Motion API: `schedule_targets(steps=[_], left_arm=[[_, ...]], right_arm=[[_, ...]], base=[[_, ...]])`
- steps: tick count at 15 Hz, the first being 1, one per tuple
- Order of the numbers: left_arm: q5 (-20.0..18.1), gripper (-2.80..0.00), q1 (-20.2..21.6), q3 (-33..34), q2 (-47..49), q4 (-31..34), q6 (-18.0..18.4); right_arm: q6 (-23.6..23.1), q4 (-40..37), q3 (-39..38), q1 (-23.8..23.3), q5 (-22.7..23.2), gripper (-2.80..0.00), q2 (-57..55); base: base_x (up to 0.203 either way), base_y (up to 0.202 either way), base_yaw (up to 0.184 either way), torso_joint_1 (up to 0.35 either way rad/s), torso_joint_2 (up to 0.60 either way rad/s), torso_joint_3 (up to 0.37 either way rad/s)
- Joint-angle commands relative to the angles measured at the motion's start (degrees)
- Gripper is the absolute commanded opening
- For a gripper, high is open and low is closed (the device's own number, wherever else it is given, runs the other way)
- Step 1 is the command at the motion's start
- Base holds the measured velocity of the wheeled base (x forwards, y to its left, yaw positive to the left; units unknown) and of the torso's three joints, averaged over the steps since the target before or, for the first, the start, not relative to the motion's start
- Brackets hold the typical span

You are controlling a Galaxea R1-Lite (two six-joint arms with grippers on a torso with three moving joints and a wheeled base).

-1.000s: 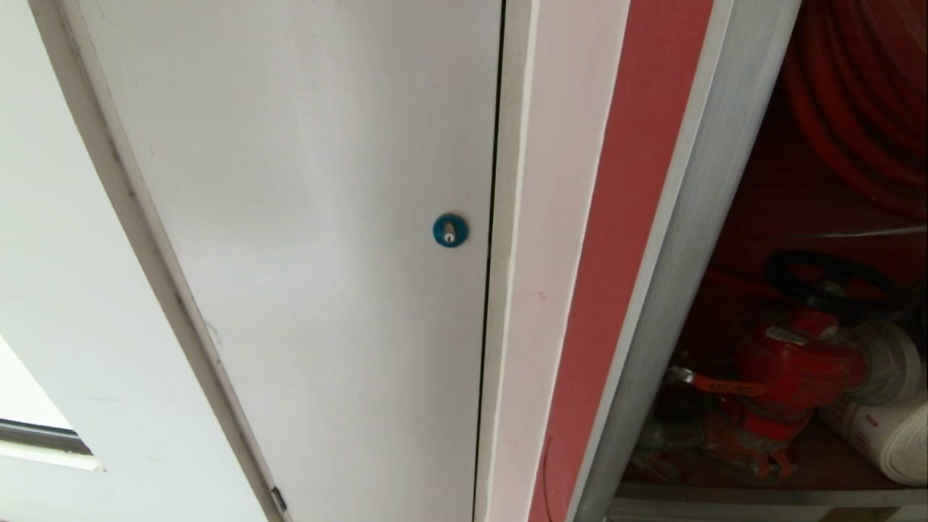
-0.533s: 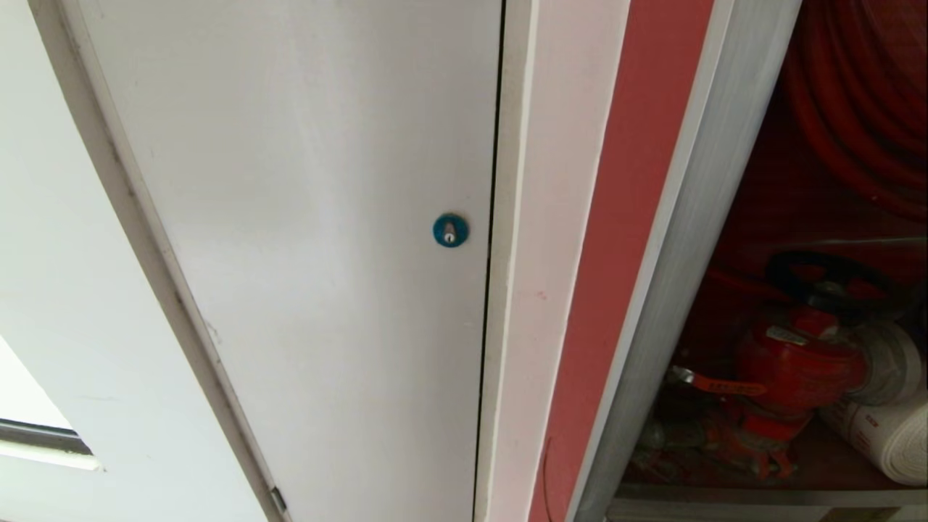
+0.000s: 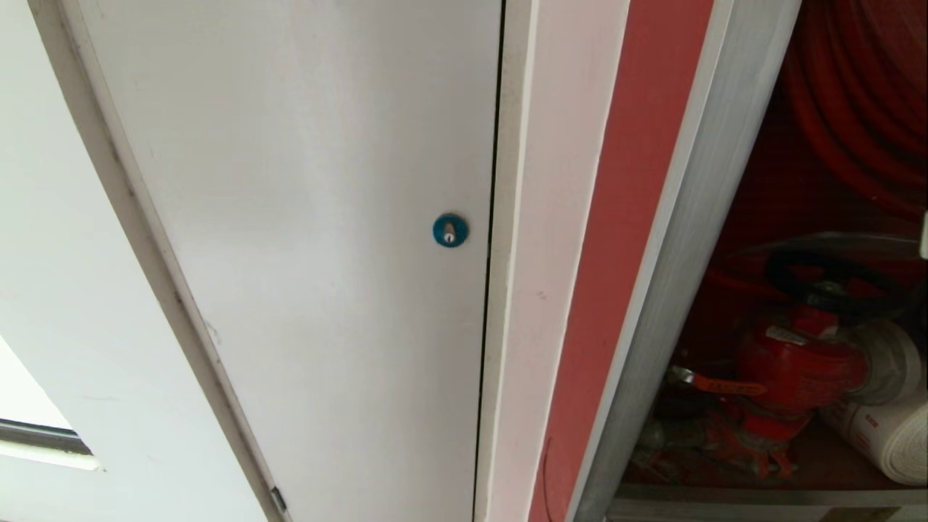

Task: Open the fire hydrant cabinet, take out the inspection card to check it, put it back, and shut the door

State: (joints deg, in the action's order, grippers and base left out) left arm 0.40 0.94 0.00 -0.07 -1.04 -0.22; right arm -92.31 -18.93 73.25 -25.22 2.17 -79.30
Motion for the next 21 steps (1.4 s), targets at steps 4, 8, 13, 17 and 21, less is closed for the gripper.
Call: schedule_targets(steps=[4,8,13,17,21], left_arm=[[0.0,-2.8,0.0,0.4,0.1,0.0,0.0],[0.0,-2.8,0.0,0.4,0.1,0.0,0.0],[0.0,-2.8,0.0,0.4,0.1,0.0,0.0],[0.0,-2.8,0.0,0.4,0.1,0.0,0.0],[0.0,-2.8,0.0,0.4,0.1,0.0,0.0]], right_arm=[[-0.6,0.3,-0.3,0.0,0.9,-2.8,-0.9],[-1.0,1.7,-0.5,0.0,1.8,-2.8,1.5],[-3.9,1.6,-6.2,0.1,2.3,-2.8,7.3],[-6.6,1.8,-10.3,0.1,2.1,-2.8,8.7],[-8.0,2.4,-11.1,0.2,1.4,-2.8,8.0]], base=[[0.0,0.0,0.0,0.0,0.0,0.0],[0.0,0.0,0.0,0.0,0.0,0.0],[0.0,0.0,0.0,0.0,0.0,0.0],[0.0,0.0,0.0,0.0,0.0,0.0],[0.0,0.0,0.0,0.0,0.0,0.0]])
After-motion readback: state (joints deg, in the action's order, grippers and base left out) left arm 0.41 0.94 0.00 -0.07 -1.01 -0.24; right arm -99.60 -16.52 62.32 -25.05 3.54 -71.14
